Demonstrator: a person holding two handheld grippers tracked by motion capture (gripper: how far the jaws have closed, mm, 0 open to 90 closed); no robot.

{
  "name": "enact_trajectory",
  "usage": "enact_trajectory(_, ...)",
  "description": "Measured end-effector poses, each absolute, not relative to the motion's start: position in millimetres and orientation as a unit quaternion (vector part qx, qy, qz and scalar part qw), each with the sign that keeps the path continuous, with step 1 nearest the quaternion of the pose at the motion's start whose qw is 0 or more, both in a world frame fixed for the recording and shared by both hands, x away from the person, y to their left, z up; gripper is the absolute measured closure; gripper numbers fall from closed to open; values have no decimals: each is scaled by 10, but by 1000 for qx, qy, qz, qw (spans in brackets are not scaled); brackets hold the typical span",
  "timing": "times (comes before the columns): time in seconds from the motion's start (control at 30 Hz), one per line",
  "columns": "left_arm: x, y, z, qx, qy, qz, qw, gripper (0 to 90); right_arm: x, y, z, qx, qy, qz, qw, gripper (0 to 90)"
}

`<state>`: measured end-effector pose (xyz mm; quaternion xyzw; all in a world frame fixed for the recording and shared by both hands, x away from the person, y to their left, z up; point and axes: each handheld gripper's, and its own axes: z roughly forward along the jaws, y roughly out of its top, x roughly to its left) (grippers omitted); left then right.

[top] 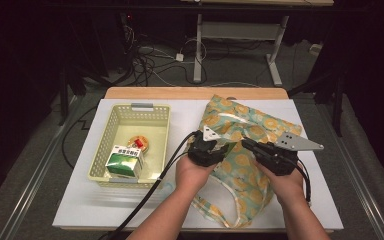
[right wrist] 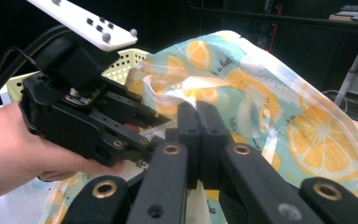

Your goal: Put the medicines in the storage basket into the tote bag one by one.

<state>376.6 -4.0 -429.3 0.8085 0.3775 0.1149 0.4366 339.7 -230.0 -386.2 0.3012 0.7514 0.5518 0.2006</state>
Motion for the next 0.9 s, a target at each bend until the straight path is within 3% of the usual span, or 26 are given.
enact_trajectory(0.5,3811,-82,-4375,801,374,118,452,581,3414,-2315,-3882,305,752,550,198,900)
enact_trajectory(0.67,3808,-74,-4427,815,367,101,437,379,3411,-2328,-3874,303,751,552,199,900)
enact_trajectory(0.9,3702,41,-4463,817,365,93,436,320,3407,-2322,-3874,304,752,551,198,900)
